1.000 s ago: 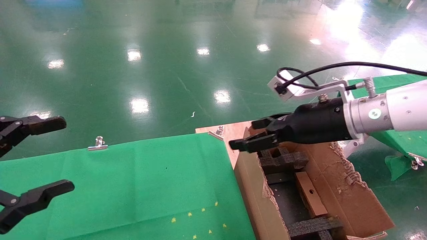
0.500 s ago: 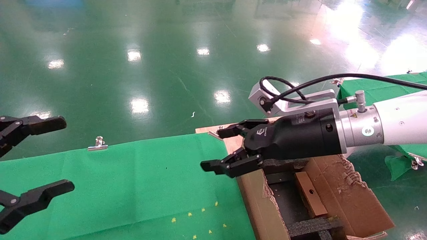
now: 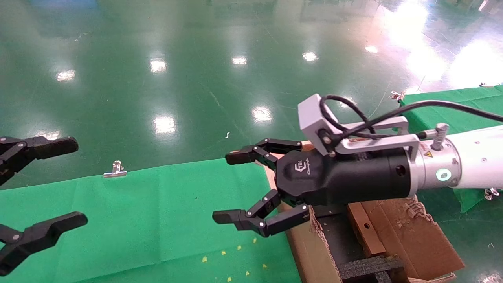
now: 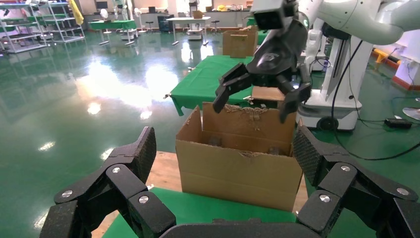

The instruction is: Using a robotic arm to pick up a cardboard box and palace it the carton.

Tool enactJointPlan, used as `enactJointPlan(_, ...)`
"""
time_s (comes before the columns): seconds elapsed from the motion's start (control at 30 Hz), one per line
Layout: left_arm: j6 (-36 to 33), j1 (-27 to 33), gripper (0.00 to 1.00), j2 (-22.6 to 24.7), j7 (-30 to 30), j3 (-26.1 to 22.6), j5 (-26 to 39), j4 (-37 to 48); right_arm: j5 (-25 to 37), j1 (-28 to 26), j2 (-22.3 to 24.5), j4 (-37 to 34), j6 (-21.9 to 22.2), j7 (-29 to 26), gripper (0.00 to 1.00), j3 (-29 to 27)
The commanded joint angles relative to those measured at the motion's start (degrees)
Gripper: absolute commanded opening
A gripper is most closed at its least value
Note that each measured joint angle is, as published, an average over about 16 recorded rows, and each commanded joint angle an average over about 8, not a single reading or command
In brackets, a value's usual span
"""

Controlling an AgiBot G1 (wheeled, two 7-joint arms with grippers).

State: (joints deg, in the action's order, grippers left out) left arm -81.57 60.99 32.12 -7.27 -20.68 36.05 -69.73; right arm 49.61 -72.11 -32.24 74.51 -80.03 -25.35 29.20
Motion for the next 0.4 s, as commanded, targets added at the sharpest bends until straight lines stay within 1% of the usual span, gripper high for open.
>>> enactJointPlan(0.03,0.0,0.0,1.00,0.0,0.0,0.0,0.0,0.0,-1.3,1.7,-0.5,-0.2,-0.9,2.4,1.00,-2.2)
enactJointPlan(0.27,0.0,0.0,1.00,0.0,0.0,0.0,0.0,0.0,-5.7,7.7,-2.0,-0.7,-4.1,10.7,1.00,-9.6)
enactJointPlan(0.4,0.0,0.0,1.00,0.0,0.0,0.0,0.0,0.0,-7.0,9.6,-2.5,-0.8,-5.1,13.2,1.00,-11.9)
